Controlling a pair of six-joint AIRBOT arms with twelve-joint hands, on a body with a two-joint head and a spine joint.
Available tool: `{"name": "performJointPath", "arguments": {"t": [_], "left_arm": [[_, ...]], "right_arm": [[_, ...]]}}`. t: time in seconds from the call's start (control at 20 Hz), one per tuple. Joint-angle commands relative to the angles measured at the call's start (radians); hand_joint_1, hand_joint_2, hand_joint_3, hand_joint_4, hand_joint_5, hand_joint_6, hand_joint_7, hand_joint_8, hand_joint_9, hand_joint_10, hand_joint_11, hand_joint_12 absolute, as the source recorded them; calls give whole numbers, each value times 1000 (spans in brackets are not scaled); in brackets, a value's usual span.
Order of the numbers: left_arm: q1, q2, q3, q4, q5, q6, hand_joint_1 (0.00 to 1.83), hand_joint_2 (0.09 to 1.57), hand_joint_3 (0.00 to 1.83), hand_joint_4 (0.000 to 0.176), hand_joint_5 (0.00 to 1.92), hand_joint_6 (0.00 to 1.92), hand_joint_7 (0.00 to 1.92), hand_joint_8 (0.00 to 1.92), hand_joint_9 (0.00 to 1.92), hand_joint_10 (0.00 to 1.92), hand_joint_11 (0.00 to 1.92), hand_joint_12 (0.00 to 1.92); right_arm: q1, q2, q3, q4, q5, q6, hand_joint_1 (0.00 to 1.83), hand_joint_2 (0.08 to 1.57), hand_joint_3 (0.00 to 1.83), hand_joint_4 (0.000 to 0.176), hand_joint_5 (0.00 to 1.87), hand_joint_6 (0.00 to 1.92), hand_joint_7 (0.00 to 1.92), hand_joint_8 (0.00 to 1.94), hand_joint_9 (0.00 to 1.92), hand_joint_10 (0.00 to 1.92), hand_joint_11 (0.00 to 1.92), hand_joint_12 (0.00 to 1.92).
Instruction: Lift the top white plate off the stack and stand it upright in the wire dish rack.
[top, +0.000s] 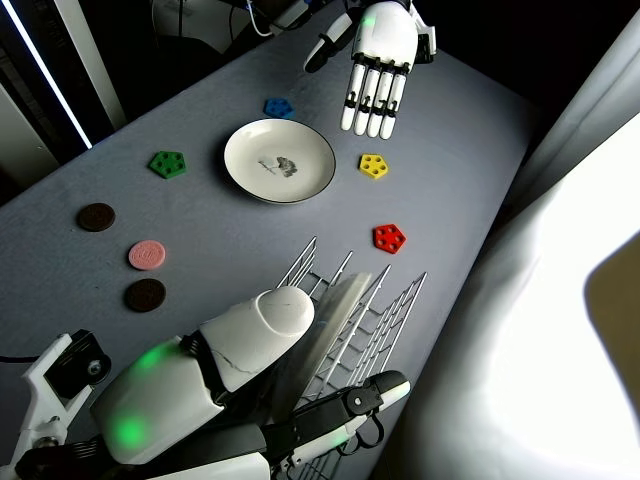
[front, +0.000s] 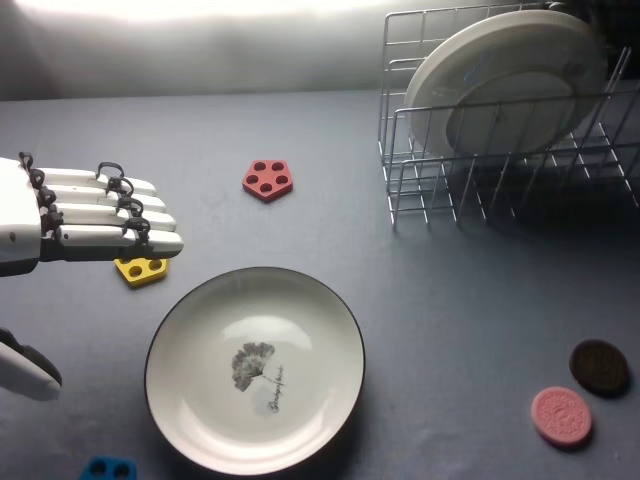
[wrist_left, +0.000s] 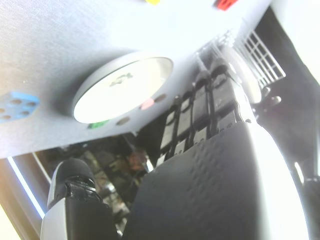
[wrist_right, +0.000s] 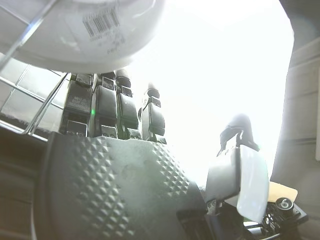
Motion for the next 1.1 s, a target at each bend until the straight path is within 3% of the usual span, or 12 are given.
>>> {"name": "performJointPath", "arguments": {"t": [0.0, 0.4, 0.6, 1.05], "left_arm": [[-19, 1, 2, -70, -91, 0, 208, 961, 0, 0, 33, 6, 40, 6, 23, 6, 55, 12], [-20, -1, 42, -47, -158, -21, 195, 967, 2, 0, 12, 1, 40, 5, 25, 6, 33, 7], [-20, -4, 61, -31, -180, -29, 266, 961, 0, 0, 20, 4, 38, 1, 30, 5, 33, 6], [-75, -7, 56, 40, -175, -45, 210, 960, 0, 0, 19, 2, 26, 3, 15, 2, 52, 13]], "right_arm": [[2, 19, 3, 83, 47, 1, 179, 921, 0, 176, 156, 1, 135, 0, 128, 0, 168, 147], [3, 19, 15, 98, 49, -130, 212, 926, 0, 176, 162, 6, 113, 9, 122, 9, 163, 155], [43, 19, 14, 98, 49, -180, 285, 915, 0, 176, 187, 10, 159, 17, 126, 5, 112, 137], [96, 19, 13, 81, 50, -175, 248, 930, 1, 176, 174, 0, 85, 0, 84, 0, 98, 135]]}}
